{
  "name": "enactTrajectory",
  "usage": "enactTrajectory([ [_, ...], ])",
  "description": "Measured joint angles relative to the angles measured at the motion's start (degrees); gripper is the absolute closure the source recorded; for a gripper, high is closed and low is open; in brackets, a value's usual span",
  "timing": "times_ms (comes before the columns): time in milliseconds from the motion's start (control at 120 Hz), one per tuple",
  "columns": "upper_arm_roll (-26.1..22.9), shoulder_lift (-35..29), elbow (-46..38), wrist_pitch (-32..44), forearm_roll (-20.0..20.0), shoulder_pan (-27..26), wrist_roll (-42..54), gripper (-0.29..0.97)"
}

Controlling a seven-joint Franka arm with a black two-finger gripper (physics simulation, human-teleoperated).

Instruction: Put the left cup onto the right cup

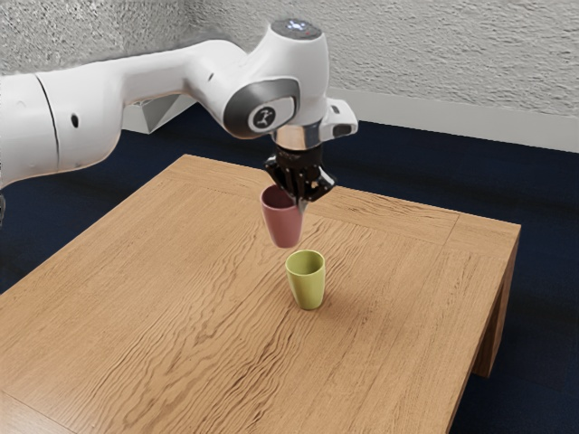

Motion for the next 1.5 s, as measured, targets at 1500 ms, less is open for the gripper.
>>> enactTrajectory([
  [1500,0.1,4.6,0.0,5.0,0.8,-1.0,-3.9,0.78],
])
